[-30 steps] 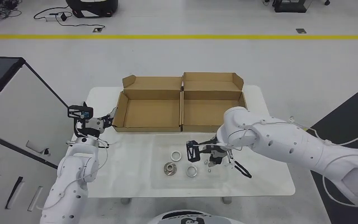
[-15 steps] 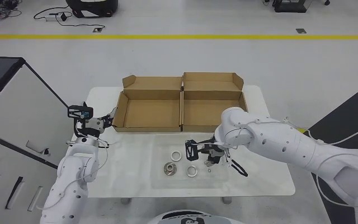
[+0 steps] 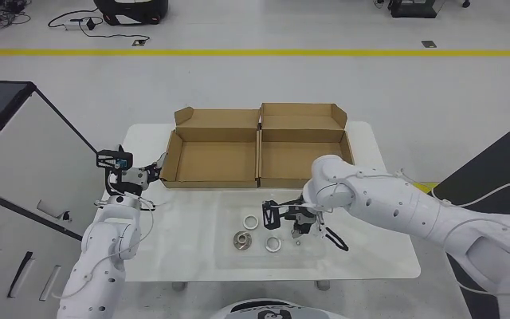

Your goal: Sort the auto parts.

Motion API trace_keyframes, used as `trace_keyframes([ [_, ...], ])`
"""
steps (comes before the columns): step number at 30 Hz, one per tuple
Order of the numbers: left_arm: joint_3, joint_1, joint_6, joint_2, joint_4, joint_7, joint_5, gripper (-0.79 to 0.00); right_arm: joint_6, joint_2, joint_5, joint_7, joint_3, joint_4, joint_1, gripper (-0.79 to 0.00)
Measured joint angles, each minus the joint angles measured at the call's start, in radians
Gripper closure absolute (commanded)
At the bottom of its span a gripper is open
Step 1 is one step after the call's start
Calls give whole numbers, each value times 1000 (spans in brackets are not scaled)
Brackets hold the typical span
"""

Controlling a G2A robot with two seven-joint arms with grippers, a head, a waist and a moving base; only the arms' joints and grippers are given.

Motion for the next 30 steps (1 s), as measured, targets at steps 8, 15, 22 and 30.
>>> trace_keyframes([
  [8, 0, 0, 0, 0, 0, 0, 0, -785, -3, -11, -7, -3, 0, 19, -9, -357],
  [15, 0, 0, 0, 0, 0, 0, 0, -785, -2, -14, -4, -2, 0, 28, -13, -299],
  [22, 0, 0, 0, 0, 0, 0, 0, -785, -4, -17, -5, -4, 0, 34, -16, -243],
  [30, 0, 0, 0, 0, 0, 0, 0, -785, -8, -19, -3, -8, 0, 43, -23, -197],
])
